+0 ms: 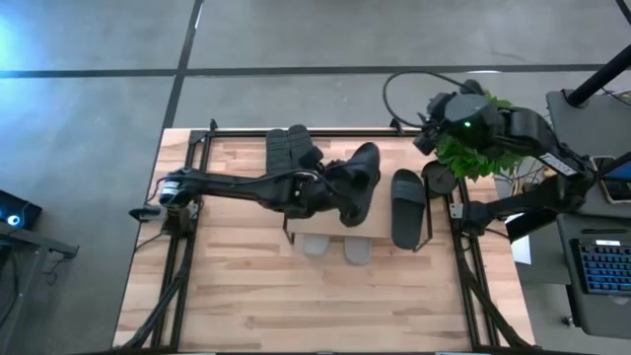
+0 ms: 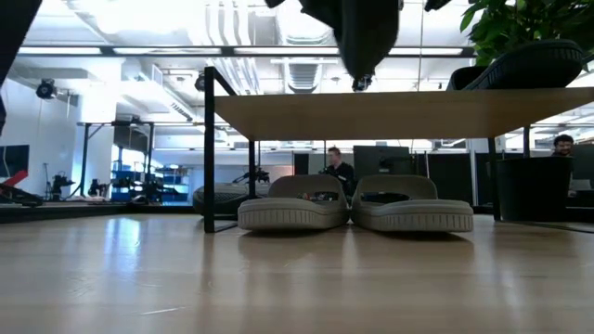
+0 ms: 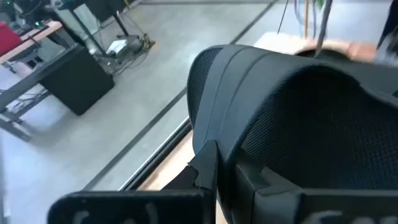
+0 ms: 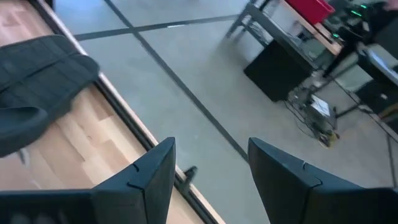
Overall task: Pick and place slides into the shelf
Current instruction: Put the black slipper on the shelf
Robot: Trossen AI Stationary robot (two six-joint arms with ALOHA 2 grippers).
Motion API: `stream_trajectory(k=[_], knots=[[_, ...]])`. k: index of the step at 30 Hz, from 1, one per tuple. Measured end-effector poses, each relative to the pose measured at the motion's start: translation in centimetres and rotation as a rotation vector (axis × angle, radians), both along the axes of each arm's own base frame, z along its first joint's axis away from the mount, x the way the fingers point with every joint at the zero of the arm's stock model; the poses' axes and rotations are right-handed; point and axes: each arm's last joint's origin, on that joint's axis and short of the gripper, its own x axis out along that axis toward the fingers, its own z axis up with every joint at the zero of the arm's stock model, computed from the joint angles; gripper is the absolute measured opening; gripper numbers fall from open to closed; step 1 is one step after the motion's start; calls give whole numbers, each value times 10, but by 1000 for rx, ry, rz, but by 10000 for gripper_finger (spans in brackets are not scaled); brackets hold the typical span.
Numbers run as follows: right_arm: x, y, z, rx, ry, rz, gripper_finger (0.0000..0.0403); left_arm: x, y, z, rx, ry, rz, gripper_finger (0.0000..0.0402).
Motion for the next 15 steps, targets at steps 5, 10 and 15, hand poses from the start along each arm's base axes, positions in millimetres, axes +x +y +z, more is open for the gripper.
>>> stream_trajectory(k=[5, 10, 15], knots=[[-19, 4, 3, 11, -29, -41, 194, 18, 2, -11, 54, 18, -30, 0], [-25, 6, 4, 16, -50, -47, 194, 34, 0, -36, 56, 79, -74, 0], [-22, 5, 3, 16, -38, -46, 194, 48, -3, -62, 33, 137, -121, 0]])
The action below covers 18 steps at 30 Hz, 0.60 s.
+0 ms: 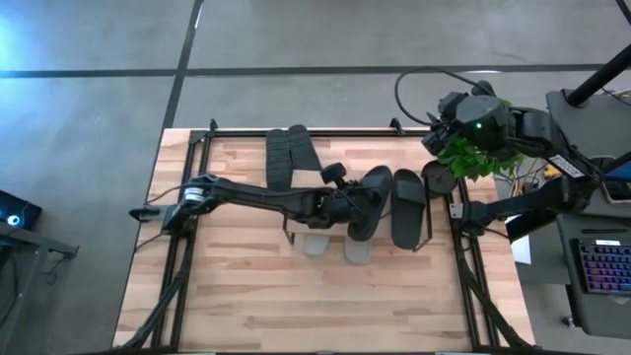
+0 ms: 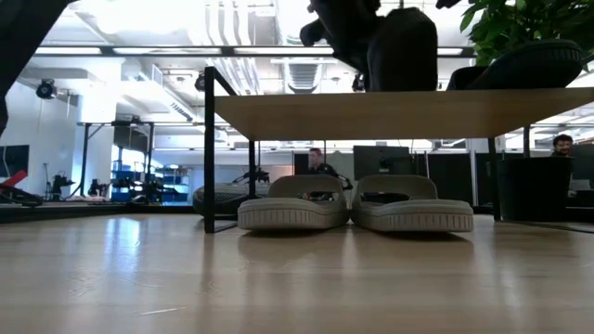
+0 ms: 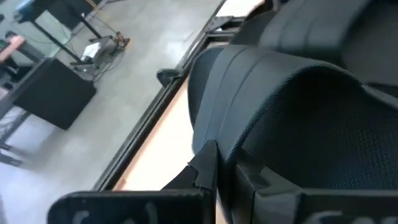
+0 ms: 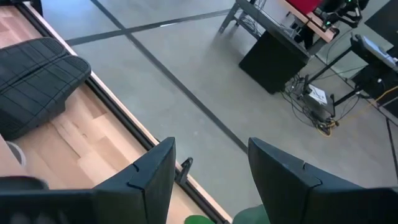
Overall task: Pick and place slides into the shelf
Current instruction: Put the black slipper on the shelf
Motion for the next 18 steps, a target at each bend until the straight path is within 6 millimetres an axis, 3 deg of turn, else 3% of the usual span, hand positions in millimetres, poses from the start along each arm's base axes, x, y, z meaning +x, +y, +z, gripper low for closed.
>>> stream_trajectory(k=[6, 18], knots=[[10, -2, -4, 7, 28, 1, 194, 4, 0, -5, -19, -3, -31, 33], [29, -7, -12, 23, 86, 5, 194, 6, 12, -1, -75, -57, -39, 191]])
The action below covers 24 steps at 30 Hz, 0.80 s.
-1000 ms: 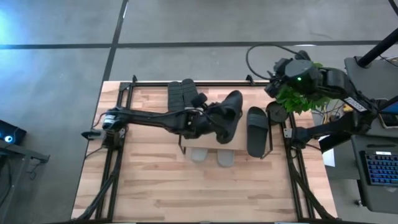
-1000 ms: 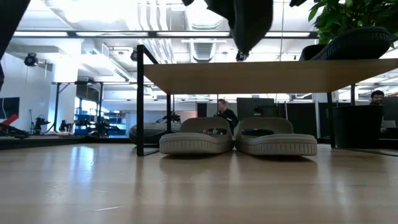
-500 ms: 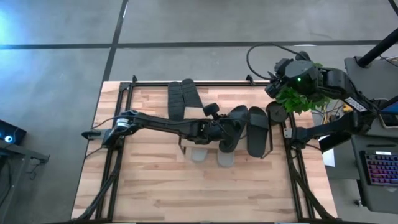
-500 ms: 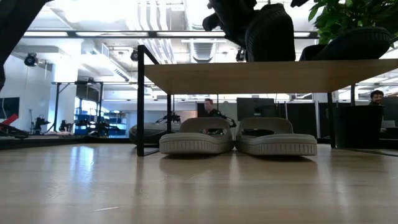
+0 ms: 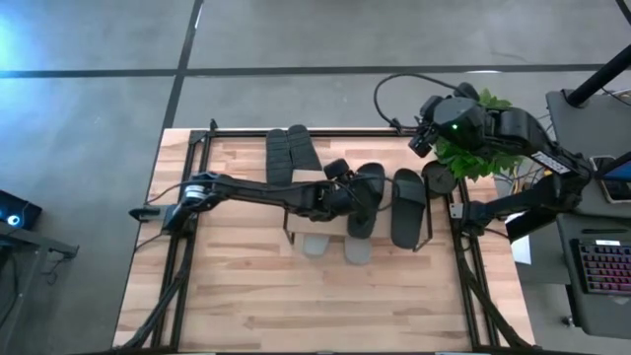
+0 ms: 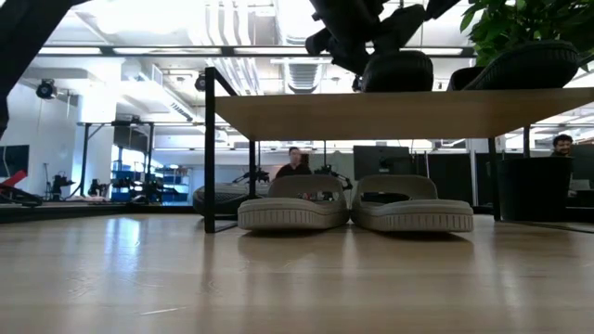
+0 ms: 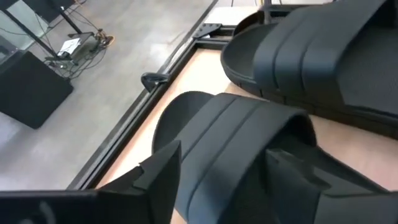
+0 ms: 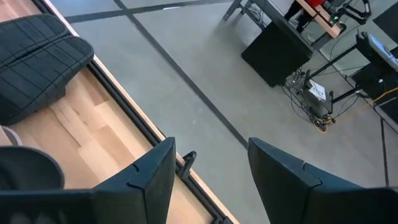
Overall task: Pick and place slides into the shelf
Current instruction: Put the black slipper on the shelf
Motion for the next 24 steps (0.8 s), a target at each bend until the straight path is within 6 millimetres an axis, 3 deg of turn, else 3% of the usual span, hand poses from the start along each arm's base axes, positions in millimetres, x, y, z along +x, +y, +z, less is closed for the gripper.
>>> stream_trajectory(k=[6, 15, 19, 24], knots=[[5, -1, -3, 3, 17, 1, 194, -5, -2, 12, 14, -15, -21, 207], [6, -2, -6, 1, 32, 2, 194, -36, -6, 52, -14, -37, -70, 208], [5, -2, -5, -3, 39, 7, 194, -41, 7, 39, -14, 76, -43, 196], [6, -2, -5, -2, 38, 7, 194, -35, 19, 21, -33, 119, -34, 148]])
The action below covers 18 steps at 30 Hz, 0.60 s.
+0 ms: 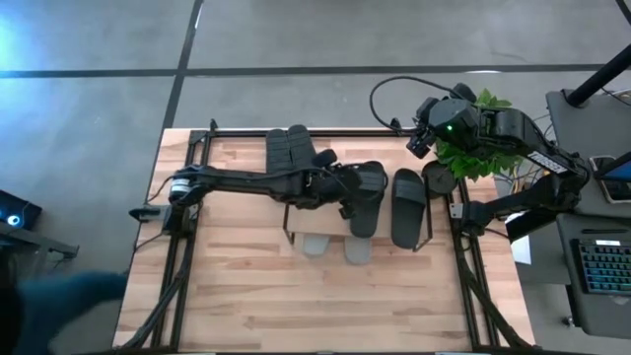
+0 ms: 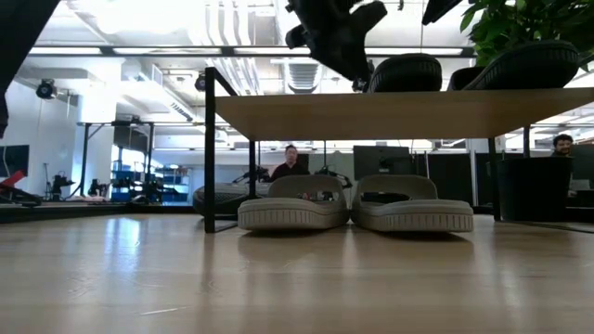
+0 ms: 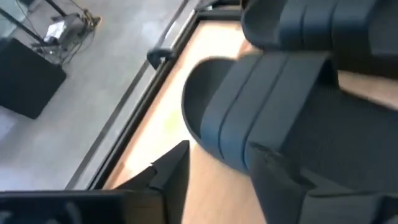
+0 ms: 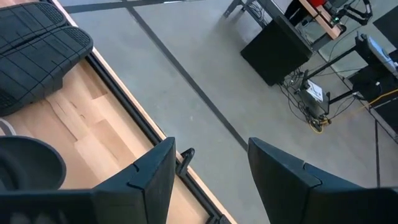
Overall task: Pick and place slides into the shelf
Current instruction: Put the black slipper on the shelf
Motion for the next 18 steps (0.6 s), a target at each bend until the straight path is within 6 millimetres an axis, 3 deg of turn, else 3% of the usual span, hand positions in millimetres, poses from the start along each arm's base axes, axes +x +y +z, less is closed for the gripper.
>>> stream_trajectory(k=[9, 18], knots=[[0, 0, 0, 1, -1, -2, 194, 2, 9, -13, -41, -12, 4, 43], [1, 0, -1, 2, 2, -1, 194, 11, 4, -16, -92, -106, -77, 24]])
